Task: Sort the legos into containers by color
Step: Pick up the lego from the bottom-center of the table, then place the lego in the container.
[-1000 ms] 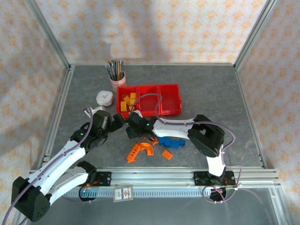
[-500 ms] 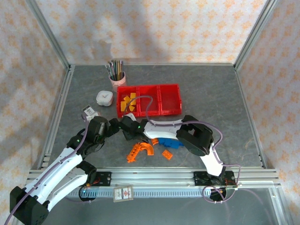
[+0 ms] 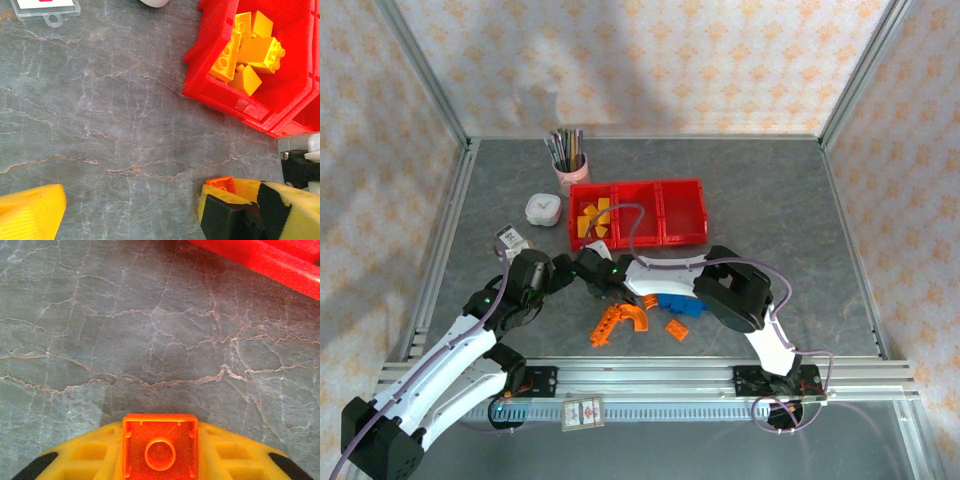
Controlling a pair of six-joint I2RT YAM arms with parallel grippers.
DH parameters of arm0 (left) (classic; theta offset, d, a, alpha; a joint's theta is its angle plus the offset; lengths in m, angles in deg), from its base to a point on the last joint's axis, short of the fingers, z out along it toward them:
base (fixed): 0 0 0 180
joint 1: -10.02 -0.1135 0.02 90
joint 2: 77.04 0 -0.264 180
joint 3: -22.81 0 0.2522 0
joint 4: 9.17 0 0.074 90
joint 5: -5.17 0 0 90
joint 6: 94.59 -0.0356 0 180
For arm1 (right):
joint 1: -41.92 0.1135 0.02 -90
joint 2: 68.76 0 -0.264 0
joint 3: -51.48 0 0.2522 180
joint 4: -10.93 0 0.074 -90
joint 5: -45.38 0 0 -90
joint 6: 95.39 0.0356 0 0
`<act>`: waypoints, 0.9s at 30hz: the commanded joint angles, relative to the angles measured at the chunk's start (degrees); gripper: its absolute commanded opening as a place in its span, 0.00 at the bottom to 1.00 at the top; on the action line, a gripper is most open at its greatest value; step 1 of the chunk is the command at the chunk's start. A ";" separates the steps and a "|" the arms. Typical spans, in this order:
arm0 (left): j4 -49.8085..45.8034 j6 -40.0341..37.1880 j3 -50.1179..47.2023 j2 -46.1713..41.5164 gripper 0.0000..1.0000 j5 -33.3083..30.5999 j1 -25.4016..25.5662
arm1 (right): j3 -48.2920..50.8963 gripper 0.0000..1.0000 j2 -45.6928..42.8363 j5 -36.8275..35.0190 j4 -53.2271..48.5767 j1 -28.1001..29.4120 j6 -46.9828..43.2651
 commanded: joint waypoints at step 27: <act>16.39 -7.68 16.15 19.93 0.99 8.64 -0.08 | -17.07 0.41 -0.15 -4.98 -5.73 -20.30 -7.10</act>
